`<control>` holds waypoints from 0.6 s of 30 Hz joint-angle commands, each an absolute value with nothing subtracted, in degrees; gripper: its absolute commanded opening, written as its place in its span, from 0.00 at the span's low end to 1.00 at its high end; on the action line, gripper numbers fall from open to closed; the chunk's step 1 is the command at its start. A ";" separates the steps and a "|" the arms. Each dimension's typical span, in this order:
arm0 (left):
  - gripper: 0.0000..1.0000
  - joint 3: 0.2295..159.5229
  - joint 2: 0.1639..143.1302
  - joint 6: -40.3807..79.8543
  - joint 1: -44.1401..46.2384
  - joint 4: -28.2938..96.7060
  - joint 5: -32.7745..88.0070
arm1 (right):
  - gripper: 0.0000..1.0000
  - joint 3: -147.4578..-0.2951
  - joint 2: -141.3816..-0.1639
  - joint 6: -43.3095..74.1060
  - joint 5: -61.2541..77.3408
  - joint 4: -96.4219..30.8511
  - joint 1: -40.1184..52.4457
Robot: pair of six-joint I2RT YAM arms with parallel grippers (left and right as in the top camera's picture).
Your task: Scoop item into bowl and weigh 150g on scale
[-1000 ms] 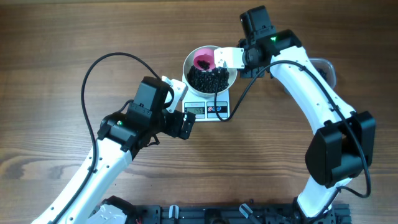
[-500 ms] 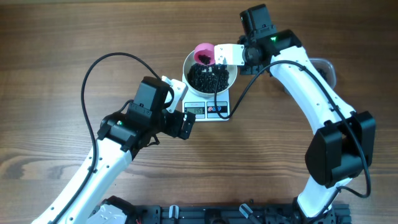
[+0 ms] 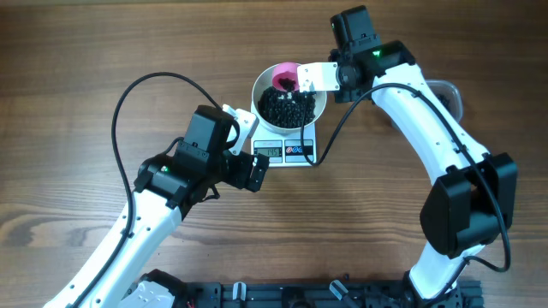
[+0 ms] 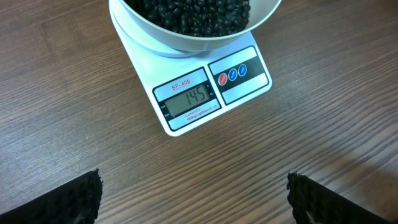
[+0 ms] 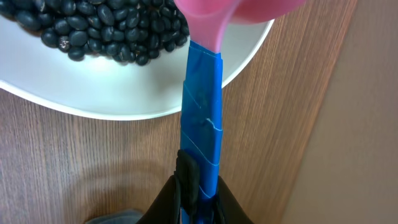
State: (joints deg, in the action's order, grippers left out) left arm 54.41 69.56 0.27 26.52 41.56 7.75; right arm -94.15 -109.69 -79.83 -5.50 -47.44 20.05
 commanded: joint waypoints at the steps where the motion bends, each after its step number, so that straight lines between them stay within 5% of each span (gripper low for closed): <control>1: 1.00 55.46 69.78 0.43 26.79 41.41 7.42 | 0.04 -95.59 -109.82 -80.64 -9.28 -45.93 20.97; 18: 1.00 55.46 69.78 0.43 26.79 41.41 7.42 | 0.04 -95.57 -109.82 -79.26 -7.86 -45.06 21.04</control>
State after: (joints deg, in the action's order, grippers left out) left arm 54.41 69.56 0.27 26.52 41.56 7.75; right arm -94.24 -109.69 -79.77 -7.60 -45.12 20.75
